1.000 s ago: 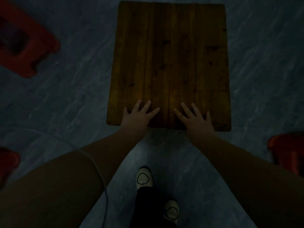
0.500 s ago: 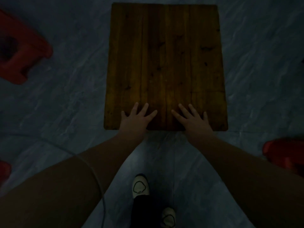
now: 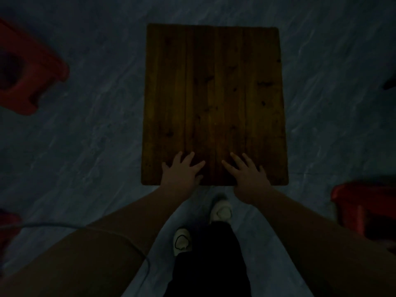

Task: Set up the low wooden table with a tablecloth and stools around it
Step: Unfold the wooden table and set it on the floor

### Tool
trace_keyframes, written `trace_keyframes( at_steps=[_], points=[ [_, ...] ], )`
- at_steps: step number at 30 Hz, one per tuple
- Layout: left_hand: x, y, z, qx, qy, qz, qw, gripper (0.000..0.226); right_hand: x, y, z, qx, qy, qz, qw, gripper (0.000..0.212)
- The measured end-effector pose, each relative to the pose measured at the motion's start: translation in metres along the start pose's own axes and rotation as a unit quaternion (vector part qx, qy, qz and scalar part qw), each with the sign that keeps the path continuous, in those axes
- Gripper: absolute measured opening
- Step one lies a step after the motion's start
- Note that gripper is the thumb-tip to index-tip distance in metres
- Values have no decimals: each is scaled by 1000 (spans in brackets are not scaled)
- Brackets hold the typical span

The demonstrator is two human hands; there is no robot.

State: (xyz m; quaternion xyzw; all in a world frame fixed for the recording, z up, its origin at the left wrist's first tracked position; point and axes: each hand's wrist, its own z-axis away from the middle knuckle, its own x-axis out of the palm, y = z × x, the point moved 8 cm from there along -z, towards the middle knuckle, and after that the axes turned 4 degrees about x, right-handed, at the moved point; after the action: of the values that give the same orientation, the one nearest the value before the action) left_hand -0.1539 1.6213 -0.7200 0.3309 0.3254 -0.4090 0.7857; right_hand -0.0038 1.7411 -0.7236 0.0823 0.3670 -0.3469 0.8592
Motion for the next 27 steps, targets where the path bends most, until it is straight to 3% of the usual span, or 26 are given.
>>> trace_keyframes(
  at_steps=[3, 8, 16, 20, 27],
  points=[
    [-22, 2, -6, -1, 30, -15, 999, 47, -10, -4, 2, 9, 25, -22, 999, 75],
    [-56, -14, -41, -62, 71, 80, 992, 55, -63, -2, -20, 21, 138, -86, 986, 60],
    [-86, -41, -107, -113, 18, 29, 993, 113, -132, 31, -99, 37, 113, -37, 992, 96],
    [-92, -55, -137, -113, -22, 32, 993, 118, -130, 38, -118, 72, 62, -47, 994, 105],
    [-84, -57, -141, -109, -9, 47, 993, 118, -126, 41, -119, 84, 75, -26, 993, 107]
  ],
)
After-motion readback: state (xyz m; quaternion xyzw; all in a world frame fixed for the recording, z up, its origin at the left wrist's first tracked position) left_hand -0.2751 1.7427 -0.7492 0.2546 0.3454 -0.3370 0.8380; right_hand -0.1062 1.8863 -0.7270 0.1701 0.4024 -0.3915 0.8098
